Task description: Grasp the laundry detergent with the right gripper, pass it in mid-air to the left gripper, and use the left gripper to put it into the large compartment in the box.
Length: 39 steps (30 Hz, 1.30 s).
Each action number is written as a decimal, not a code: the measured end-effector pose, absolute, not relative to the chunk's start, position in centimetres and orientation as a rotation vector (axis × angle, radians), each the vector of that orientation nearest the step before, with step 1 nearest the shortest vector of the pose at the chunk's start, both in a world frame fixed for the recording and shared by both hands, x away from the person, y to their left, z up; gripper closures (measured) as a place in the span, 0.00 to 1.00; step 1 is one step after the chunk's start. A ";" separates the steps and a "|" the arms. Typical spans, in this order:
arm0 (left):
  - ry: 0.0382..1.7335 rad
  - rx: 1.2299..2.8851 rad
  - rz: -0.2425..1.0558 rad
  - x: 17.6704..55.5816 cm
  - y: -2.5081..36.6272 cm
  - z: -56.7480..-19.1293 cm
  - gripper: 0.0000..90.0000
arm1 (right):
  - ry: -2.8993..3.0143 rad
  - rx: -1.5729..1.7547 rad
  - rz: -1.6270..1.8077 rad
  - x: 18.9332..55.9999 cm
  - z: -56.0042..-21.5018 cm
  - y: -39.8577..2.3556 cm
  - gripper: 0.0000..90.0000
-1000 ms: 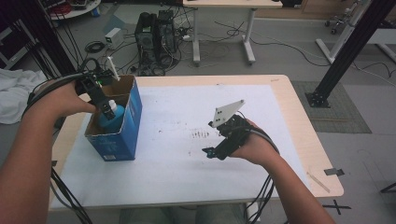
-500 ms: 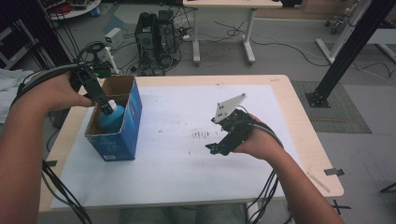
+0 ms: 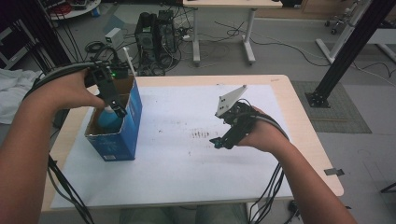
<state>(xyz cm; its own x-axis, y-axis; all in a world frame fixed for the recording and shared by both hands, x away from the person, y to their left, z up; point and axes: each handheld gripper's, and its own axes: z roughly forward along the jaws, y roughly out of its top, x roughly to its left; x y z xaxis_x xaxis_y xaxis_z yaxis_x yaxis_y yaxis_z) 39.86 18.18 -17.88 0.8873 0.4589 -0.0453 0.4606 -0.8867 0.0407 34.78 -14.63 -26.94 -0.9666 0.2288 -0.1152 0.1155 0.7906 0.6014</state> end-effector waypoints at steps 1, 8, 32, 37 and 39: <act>0.703 3.023 -0.068 39.8 17.7 -17.9 0.09 | 2.800 0.273 0.916 34.8 -26.9 -14.6 0.15; 0.538 3.063 -0.050 39.4 14.8 -18.4 0.07 | 2.829 0.264 0.861 35.1 -26.6 -14.5 0.15; 0.217 3.150 -0.085 38.1 8.2 -24.0 0.04 | 2.924 0.231 0.604 35.7 -26.8 -14.7 0.15; 0.195 3.152 -0.086 38.0 7.6 -25.3 0.04 | 2.957 0.222 0.554 35.7 -27.3 -14.6 0.15; 0.189 3.145 -0.094 38.0 7.4 -25.8 0.04 | 2.966 0.215 0.531 35.8 -27.6 -14.6 0.15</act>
<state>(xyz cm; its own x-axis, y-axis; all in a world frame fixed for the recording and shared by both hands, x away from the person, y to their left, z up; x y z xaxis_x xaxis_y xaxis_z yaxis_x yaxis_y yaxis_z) 38.02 7.40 -25.84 0.9910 0.1202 -0.0589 0.1196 -0.9927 -0.0141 35.79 -14.56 -27.58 -0.9827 0.1603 -0.0932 0.1180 0.9283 0.3525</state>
